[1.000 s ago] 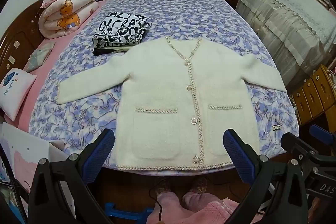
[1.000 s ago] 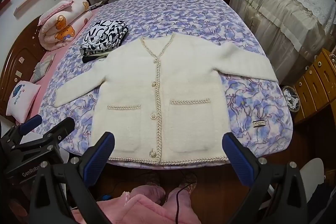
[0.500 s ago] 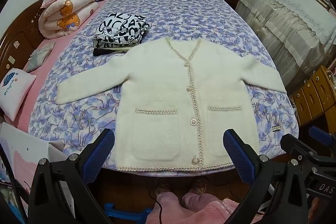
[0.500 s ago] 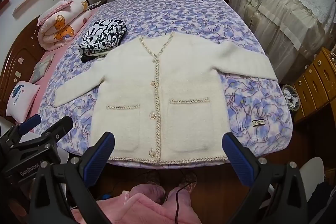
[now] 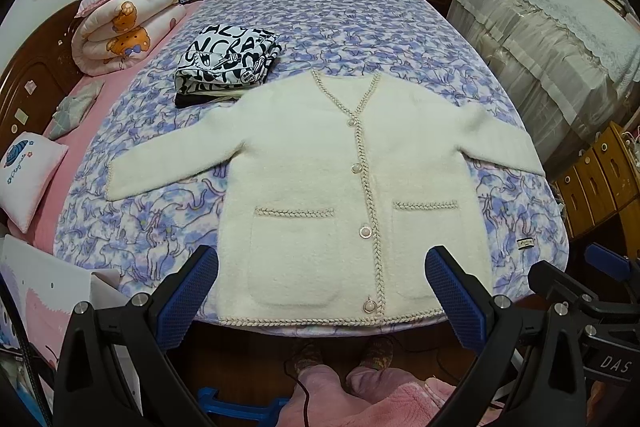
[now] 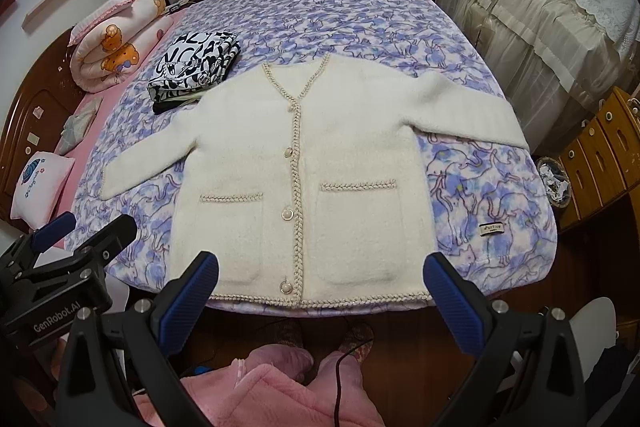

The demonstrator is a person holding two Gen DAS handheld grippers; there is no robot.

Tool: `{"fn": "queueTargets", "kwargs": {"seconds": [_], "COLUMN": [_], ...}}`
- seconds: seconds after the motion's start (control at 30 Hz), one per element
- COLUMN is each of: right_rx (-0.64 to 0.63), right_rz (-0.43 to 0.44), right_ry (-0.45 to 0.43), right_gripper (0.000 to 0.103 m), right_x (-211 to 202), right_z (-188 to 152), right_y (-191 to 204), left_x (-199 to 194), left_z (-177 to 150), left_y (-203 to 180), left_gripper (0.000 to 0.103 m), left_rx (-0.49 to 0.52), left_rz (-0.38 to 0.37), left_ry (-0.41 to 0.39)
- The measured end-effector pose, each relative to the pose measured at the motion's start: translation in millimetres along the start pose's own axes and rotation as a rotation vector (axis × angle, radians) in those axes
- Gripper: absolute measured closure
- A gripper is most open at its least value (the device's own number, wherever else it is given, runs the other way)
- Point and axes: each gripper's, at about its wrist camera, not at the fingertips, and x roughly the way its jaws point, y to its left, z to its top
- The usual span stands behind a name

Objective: Fold large clothes

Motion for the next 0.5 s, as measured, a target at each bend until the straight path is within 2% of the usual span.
{"fn": "queueTargets", "kwargs": {"seconds": [0.5], "right_rx": [0.007], "right_rz": [0.002], "right_ry": [0.002], "right_gripper": [0.001], "right_x": [1.6], "right_z": [2.4], "right_y": [-1.9], "left_x": [0.1], "left_z": [-0.3], "left_y": [1.5], "left_gripper": [0.000], "left_rx": [0.001], "left_rz": [0.004], "left_ry": [0.001]}}
